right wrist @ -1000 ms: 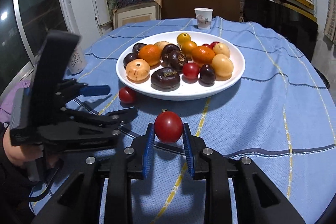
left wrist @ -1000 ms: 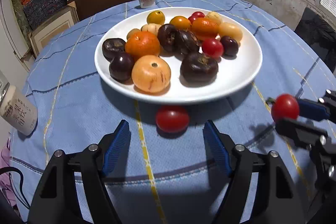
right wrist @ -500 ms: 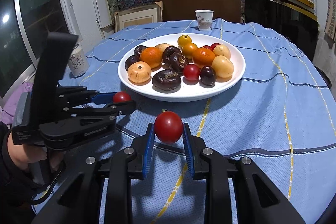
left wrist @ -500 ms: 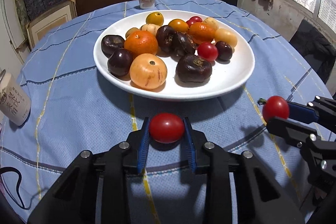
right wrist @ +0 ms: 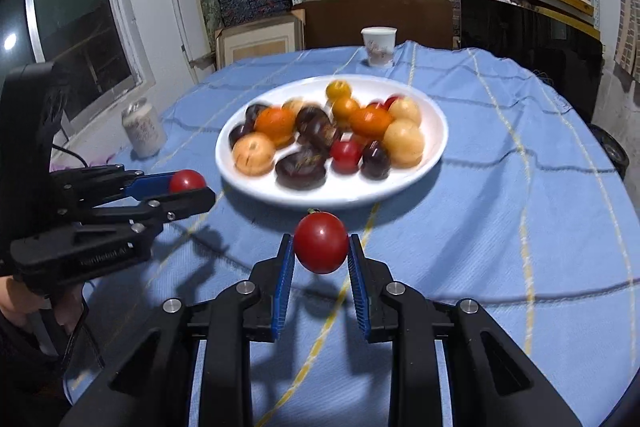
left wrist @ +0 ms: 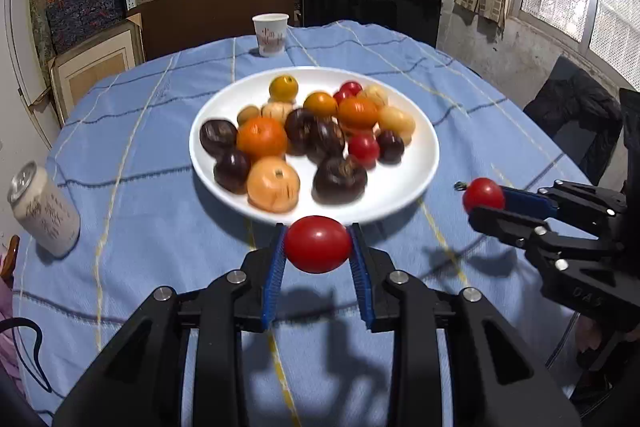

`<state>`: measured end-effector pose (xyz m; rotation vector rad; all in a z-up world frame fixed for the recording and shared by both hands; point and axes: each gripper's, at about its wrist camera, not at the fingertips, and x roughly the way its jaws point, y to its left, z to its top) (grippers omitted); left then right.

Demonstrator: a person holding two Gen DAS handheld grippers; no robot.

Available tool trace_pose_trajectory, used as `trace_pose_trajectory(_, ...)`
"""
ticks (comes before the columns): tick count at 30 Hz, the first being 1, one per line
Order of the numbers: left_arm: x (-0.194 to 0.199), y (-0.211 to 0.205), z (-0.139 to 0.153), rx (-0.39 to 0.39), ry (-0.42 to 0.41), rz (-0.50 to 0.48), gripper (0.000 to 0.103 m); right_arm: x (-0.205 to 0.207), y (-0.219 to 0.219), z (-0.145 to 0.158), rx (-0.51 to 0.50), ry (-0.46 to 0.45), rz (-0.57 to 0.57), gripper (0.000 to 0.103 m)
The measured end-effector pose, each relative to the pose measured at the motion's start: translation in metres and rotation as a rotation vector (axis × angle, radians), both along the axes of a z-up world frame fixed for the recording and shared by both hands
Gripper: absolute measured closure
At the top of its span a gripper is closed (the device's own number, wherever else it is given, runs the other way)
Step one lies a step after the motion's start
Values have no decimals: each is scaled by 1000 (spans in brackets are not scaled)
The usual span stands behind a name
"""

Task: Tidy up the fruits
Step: 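Carry both red tomatoes onto the plate and open both tools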

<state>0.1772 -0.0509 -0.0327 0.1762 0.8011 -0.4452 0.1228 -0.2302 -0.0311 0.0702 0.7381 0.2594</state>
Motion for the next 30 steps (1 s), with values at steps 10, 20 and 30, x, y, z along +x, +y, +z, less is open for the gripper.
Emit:
trace_pose_trajectory(10, 63, -40, 13, 19, 22, -18, 73, 80, -11, 36, -28, -62, 4, 76)
trace_pose_trajectory(20, 94, -37, -5, 34, 39, 62, 18, 143, 11, 26, -58, -62, 51, 51)
trace_pose_trajectory(30, 45, -5, -13, 54, 75, 123, 6, 71, -14, 8, -28, 13, -26, 24)
